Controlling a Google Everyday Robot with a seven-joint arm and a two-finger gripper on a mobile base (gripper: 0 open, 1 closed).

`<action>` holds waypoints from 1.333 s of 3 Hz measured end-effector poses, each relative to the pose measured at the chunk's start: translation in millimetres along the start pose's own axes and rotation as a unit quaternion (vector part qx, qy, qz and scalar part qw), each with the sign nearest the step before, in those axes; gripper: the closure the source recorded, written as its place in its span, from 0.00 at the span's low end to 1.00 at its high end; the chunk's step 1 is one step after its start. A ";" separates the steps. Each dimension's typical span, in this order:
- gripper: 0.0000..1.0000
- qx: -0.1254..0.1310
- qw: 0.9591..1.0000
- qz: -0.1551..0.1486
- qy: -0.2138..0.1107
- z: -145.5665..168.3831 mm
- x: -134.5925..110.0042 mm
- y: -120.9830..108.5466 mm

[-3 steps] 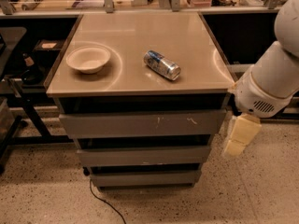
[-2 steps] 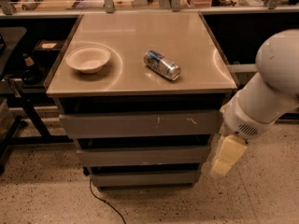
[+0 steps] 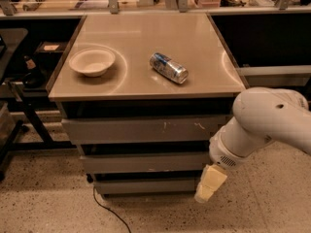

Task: Open middle drawer

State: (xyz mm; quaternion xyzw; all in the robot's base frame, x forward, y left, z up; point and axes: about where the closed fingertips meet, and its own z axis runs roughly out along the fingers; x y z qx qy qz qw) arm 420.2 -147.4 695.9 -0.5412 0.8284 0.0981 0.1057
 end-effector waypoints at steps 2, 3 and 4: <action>0.00 -0.030 0.999 0.012 -0.034 92.3 -23.6 -9.1; 0.00 -0.030 0.999 0.012 -0.034 92.4 -23.6 -9.1; 0.00 -0.034 0.999 0.021 -0.034 103.8 -22.2 -9.2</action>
Offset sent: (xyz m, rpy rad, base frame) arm 0.0274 0.0491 -0.0943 0.0991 0.0367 -0.0129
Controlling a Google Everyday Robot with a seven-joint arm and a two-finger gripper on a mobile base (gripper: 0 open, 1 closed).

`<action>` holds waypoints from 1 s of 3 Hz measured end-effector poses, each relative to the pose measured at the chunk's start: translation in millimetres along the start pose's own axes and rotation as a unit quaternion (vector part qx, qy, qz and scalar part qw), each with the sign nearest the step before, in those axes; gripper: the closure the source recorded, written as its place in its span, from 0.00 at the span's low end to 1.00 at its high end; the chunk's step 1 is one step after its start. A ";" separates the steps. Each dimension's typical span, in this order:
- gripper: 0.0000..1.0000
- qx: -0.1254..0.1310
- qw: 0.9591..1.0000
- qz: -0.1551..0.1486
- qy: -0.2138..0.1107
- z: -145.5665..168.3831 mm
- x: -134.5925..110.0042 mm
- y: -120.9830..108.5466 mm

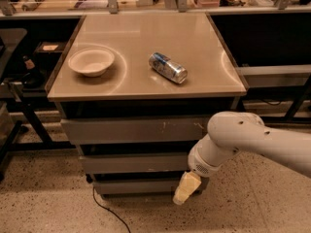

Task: Open middle drawer

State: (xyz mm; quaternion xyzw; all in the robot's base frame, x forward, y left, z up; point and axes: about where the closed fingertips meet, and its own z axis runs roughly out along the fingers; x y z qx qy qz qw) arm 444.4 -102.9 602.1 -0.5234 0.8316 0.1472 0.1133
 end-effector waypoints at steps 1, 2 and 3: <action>0.00 0.004 0.999 0.022 -0.023 21.9 2.0 -14.8; 0.00 0.013 0.998 0.038 -0.047 43.1 -0.8 -35.1; 0.00 0.017 0.997 0.047 -0.056 66.1 -1.4 -50.7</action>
Offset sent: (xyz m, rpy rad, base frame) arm 0.0612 0.0023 -0.0693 0.1223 -0.0682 -0.1470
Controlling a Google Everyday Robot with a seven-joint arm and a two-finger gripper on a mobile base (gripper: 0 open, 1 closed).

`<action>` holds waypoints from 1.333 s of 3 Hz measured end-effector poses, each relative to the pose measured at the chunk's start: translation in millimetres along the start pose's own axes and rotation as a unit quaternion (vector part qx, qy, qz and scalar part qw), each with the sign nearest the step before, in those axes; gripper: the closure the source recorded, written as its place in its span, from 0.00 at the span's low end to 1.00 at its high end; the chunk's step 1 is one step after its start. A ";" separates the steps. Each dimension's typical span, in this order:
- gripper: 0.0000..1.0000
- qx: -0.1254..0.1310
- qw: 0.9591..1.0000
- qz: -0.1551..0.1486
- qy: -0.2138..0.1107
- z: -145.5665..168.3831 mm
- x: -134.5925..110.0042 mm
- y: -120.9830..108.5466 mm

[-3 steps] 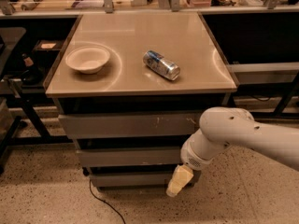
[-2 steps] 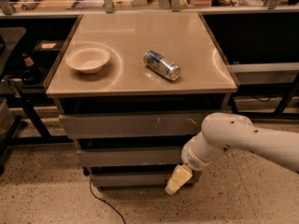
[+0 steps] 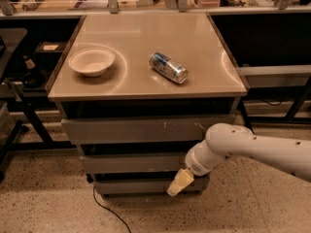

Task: Open middle drawer

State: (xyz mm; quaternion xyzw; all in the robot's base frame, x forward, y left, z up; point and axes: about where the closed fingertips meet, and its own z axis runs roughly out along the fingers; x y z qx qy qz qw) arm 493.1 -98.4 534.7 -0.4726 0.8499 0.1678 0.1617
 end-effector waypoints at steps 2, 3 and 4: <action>0.00 -0.002 1.000 -0.006 0.005 40.6 1.8 -19.4; 0.00 -0.002 1.000 -0.014 0.009 55.0 0.6 -28.0; 0.00 0.000 1.000 -0.023 0.013 68.5 -0.9 -37.5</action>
Offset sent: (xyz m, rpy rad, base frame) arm 0.0352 0.0075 -0.0575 -0.0226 -0.0073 0.0251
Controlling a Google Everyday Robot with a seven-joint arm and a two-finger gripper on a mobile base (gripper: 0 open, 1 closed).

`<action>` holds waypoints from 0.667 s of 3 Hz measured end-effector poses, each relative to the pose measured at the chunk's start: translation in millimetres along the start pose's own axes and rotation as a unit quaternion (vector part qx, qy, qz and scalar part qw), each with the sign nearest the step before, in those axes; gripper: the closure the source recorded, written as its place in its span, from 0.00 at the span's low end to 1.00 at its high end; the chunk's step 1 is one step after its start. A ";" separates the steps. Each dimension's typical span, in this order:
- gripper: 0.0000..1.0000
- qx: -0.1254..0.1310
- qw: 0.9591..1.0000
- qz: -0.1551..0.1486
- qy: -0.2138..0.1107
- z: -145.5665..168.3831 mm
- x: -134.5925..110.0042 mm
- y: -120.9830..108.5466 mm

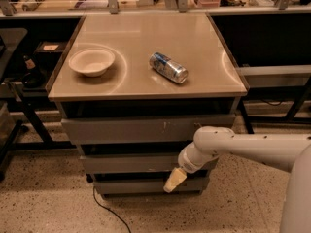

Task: Open middle drawer

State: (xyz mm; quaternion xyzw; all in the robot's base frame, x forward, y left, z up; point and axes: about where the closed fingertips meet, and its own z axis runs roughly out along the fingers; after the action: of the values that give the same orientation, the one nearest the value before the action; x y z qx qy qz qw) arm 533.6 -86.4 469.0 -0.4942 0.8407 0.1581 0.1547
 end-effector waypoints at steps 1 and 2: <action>0.00 0.004 1.000 -0.008 0.000 10.7 -1.7 -12.4; 0.00 0.003 1.000 -0.012 0.001 23.9 0.9 -20.9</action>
Offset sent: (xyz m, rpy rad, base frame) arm 0.0315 -0.0028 -0.0385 -0.0083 -0.0193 0.0250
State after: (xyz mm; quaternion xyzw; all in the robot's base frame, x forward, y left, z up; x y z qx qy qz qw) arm 554.0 -86.7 444.8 -0.5040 0.8353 0.1536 0.1571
